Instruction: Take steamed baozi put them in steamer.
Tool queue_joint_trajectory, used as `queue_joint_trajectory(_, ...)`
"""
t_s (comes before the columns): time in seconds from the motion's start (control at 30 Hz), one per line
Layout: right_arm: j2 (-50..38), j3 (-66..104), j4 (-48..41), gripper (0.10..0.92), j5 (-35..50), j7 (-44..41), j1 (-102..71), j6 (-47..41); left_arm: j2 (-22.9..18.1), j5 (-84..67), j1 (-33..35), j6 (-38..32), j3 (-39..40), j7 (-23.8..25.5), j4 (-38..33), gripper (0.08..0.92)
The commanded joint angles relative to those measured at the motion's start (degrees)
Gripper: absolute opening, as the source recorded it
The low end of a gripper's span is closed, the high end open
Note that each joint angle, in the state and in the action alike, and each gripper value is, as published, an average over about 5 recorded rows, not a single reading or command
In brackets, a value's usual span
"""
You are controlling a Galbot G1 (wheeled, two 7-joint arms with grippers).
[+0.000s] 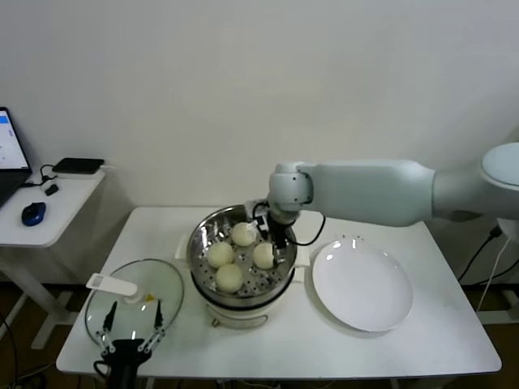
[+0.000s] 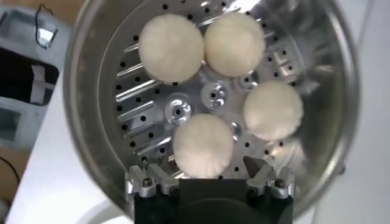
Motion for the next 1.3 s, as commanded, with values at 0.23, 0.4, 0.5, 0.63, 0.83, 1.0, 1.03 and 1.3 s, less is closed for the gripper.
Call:
queue_joint_trajectory(0.23,-26.7,11.0,16.6,0.823,11.6,16.3,3.0,-1.7,-2.8,0.0,0.5,-0.1,0.2,0.0,-0.9,0.823)
queue_joint_trajectory(0.4,-37.6,33.0,22.9,0.823,10.7,36.6,-21.0,0.9,-2.8,0.4,0.4,-0.1,0.4,0.1,-1.5,0.823)
queue_joint_trajectory(0.5,-41.1,43.7,24.9,0.823,9.6,45.1,-34.9,5.9,-2.8,1.0,0.2,-0.1,0.5,0.5,-1.5,0.823)
queue_joint_trajectory(0.63,-41.0,62.3,26.3,0.823,6.2,53.5,-57.0,14.8,-2.8,1.5,-0.3,-0.2,0.7,0.9,-1.2,0.823)
queue_joint_trajectory(0.83,-27.8,97.8,30.8,0.823,-1.1,58.2,-94.1,25.6,-2.8,2.5,-0.9,-0.4,1.4,1.1,-0.5,0.823)
queue_joint_trajectory(1.0,-13.9,115.2,33.8,0.823,-8.4,54.4,-114.8,37.6,-2.8,3.3,-1.4,-0.2,1.6,1.1,-0.1,0.823)
queue_joint_trajectory(1.03,-12.0,117.3,33.9,0.823,-9.9,53.8,-117.2,39.6,-2.8,3.4,-1.5,-0.2,1.6,1.1,-0.1,0.823)
queue_joint_trajectory(1.3,2.6,121.9,34.0,0.823,-16.1,53.0,-128.3,47.3,-2.8,3.3,-2.0,-0.3,1.3,1.1,0.6,0.823)
